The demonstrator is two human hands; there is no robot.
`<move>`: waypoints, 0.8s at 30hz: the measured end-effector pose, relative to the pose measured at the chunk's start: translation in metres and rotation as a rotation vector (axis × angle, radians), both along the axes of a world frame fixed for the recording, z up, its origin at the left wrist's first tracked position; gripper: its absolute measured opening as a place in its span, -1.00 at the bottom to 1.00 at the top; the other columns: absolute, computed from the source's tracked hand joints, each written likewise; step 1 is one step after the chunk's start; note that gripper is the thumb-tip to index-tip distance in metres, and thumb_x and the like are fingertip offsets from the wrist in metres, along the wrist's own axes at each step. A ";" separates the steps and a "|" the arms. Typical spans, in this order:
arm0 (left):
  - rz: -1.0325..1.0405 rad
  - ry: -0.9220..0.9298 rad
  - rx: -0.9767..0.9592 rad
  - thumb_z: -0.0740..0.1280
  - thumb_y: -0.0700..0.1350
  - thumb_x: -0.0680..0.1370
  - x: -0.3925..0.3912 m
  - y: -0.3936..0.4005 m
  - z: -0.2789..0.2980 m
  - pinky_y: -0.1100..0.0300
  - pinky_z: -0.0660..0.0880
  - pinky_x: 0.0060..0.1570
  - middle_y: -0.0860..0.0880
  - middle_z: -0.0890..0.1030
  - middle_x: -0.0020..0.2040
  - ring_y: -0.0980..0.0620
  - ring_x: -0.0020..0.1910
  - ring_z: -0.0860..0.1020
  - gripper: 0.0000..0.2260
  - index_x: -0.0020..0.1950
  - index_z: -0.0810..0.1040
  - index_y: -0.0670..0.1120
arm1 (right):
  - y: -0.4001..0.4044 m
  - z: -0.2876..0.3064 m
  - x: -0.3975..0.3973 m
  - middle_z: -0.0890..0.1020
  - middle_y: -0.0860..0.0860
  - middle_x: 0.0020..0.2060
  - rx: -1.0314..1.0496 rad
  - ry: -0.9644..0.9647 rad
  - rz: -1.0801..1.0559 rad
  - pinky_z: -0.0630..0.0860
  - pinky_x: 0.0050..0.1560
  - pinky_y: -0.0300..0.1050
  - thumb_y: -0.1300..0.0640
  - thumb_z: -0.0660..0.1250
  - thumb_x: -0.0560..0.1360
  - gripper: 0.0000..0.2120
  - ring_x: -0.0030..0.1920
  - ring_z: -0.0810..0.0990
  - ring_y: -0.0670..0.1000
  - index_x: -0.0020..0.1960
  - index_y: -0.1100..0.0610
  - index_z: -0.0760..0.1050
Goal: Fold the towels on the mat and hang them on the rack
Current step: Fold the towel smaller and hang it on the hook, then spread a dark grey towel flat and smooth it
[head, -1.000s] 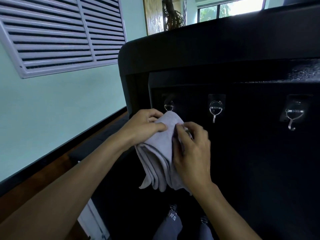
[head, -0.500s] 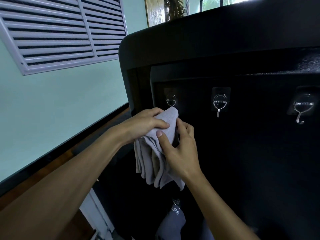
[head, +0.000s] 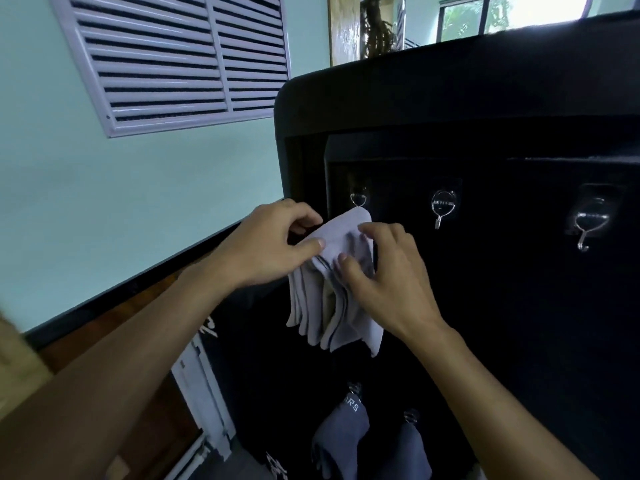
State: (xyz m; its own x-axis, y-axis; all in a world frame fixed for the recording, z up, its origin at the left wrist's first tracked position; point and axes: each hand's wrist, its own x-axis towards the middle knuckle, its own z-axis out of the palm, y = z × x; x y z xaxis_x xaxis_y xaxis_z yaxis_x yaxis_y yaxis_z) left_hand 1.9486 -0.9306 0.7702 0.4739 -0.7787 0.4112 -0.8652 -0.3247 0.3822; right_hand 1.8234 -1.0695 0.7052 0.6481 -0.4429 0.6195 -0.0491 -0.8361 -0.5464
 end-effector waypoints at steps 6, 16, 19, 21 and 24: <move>0.252 -0.226 0.162 0.24 0.19 0.44 -0.047 0.064 -0.018 0.06 0.52 -0.03 0.05 0.59 0.04 0.06 -0.01 0.56 -0.59 0.18 0.58 0.02 | 0.030 0.005 -0.010 0.54 0.07 0.07 -0.289 -0.029 0.216 0.51 -0.05 0.10 -0.02 0.31 0.50 -0.66 0.08 0.48 0.10 0.20 0.13 0.50; 0.763 -0.156 0.356 0.25 0.17 0.43 -0.189 0.102 -0.107 0.01 0.54 -0.12 0.05 0.59 0.02 0.00 -0.03 0.59 -0.63 0.15 0.56 0.05 | 0.036 -0.070 -0.041 0.54 0.08 0.07 -0.366 0.097 0.758 0.52 -0.03 0.03 0.00 0.35 0.51 -0.65 0.07 0.49 0.10 0.23 0.13 0.50; 0.868 -0.023 0.390 0.23 0.17 0.43 -0.245 0.097 -0.136 0.01 0.54 -0.09 0.03 0.59 0.02 -0.02 -0.02 0.59 -0.65 0.13 0.55 0.06 | 0.038 -0.090 -0.061 0.50 0.06 0.09 -0.389 0.194 0.882 0.47 0.00 0.04 -0.03 0.31 0.52 -0.65 0.11 0.45 0.10 0.25 0.10 0.45; 0.961 0.043 0.401 0.23 0.18 0.41 -0.284 0.093 -0.155 0.01 0.53 -0.07 0.03 0.60 0.02 -0.05 0.01 0.59 -0.65 0.12 0.55 0.08 | 0.041 -0.104 -0.075 0.49 0.05 0.08 -0.407 0.251 0.955 0.46 0.01 0.06 -0.04 0.30 0.52 -0.65 0.11 0.44 0.11 0.25 0.09 0.44; 1.090 0.112 0.398 0.24 0.17 0.40 -0.343 0.083 -0.182 0.03 0.52 -0.04 0.03 0.59 0.05 -0.08 0.04 0.59 -0.61 0.15 0.56 0.06 | 0.048 -0.124 -0.104 0.49 0.05 0.07 -0.406 0.307 1.044 0.46 0.03 0.06 -0.02 0.31 0.51 -0.65 0.12 0.45 0.12 0.25 0.09 0.45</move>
